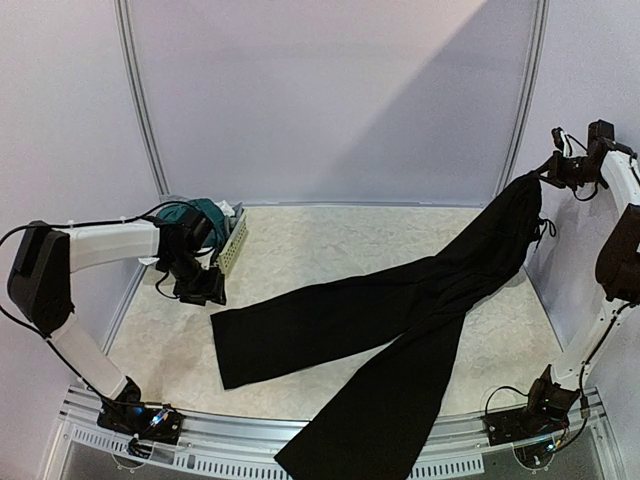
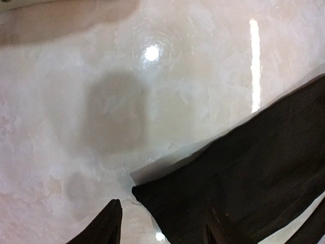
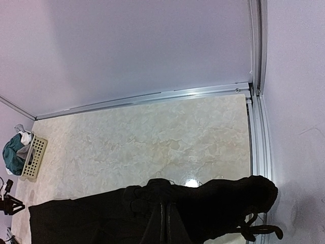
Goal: Fold and stack the mixed laundry pile
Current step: Pick up the crumpled trousers from the center of the board.
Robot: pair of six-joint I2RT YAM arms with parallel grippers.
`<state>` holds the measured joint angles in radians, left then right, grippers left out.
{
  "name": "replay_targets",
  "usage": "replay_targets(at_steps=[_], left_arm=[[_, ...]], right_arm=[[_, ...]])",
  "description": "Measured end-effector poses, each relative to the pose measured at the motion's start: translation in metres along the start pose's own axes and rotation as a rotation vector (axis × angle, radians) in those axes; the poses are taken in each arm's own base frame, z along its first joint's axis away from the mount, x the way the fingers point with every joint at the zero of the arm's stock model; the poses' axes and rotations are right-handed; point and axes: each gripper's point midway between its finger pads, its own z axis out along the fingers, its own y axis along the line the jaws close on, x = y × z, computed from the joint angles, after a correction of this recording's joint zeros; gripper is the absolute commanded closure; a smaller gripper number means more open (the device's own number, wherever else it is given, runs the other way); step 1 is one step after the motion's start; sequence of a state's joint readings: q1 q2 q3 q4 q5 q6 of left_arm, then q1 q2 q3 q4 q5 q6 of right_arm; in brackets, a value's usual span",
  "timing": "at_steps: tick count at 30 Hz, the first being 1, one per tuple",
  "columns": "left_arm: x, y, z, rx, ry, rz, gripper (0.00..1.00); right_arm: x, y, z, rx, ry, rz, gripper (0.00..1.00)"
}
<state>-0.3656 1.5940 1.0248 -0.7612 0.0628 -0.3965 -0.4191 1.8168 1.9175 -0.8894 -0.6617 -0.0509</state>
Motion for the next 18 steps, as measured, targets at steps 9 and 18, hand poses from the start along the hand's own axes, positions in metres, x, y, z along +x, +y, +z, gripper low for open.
replay_targets(at_steps=[9, 18], left_arm=[[0.017, 0.008, 0.042, -0.012, 0.104, -0.01, 0.69], [0.005, 0.008, 0.042, -0.029, 0.093, 0.045, 1.0]], right_arm=[[0.0, 0.001, 0.0, -0.007, -0.001, 0.0, 1.0], [0.0, 0.001, 0.0, -0.005, 0.0, -0.004, 1.0]])
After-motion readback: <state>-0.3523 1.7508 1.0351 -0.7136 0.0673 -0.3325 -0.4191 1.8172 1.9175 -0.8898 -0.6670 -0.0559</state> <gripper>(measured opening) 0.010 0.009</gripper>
